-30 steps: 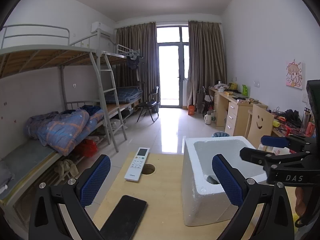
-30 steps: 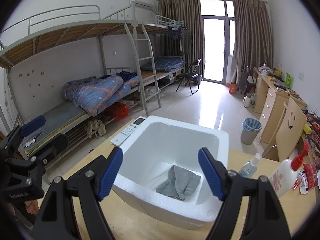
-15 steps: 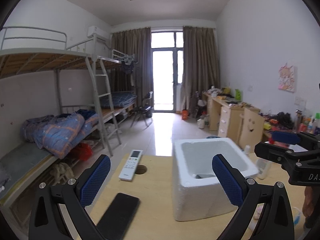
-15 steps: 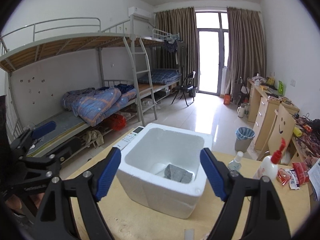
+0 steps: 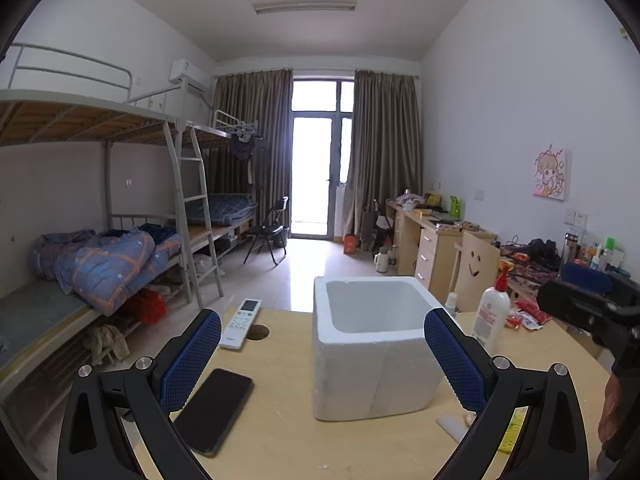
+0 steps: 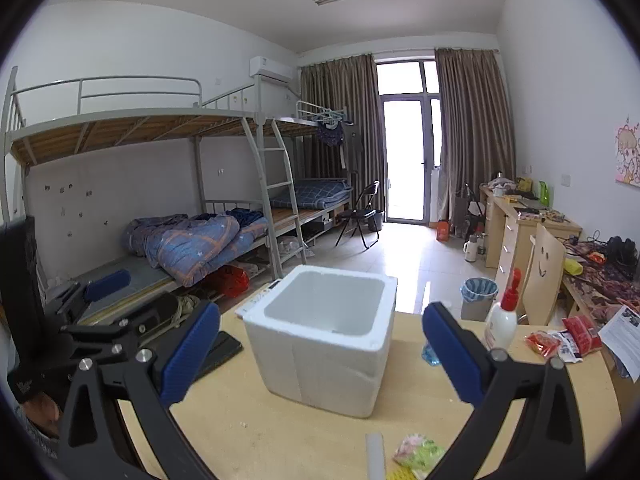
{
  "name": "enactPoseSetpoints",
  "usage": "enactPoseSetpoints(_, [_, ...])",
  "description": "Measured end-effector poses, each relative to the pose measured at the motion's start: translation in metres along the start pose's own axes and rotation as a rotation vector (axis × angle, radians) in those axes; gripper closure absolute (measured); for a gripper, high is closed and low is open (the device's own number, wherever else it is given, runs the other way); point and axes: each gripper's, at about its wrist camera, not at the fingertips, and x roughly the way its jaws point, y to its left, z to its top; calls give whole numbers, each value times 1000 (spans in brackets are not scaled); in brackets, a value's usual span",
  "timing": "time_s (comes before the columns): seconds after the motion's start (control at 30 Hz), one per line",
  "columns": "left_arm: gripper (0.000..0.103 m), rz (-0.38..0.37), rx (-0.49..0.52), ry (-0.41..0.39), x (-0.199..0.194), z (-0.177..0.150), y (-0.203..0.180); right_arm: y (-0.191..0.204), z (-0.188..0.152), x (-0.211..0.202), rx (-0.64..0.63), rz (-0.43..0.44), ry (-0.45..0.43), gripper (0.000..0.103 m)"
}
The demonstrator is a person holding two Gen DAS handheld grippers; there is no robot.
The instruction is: Organize soft objects
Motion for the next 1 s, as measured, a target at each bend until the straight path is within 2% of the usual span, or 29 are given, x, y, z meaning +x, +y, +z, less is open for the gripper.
enactPoseSetpoints(0.13, [1, -14, -22, -11, -11, -5, -1, -1, -9, -10, 11, -2, -12, 1])
enactPoseSetpoints(0.33, [1, -4, 2, -48, -26, -18, -10, -8, -24, -32, 34, -11, -68, 0])
enactPoseSetpoints(0.63, [1, -9, -61, -99, -44, -43, -7, -7, -53, -53, 30, -33, -87, 1])
enactPoseSetpoints(0.73, [1, 23, -46, -119, -47, -53, -10, -6, -60, -60, 20, -47, -119, 1])
enactPoseSetpoints(1.0, [1, 12, 8, -151, -49, -79, -24, 1, -82, -67, -31, -110, -159, 0])
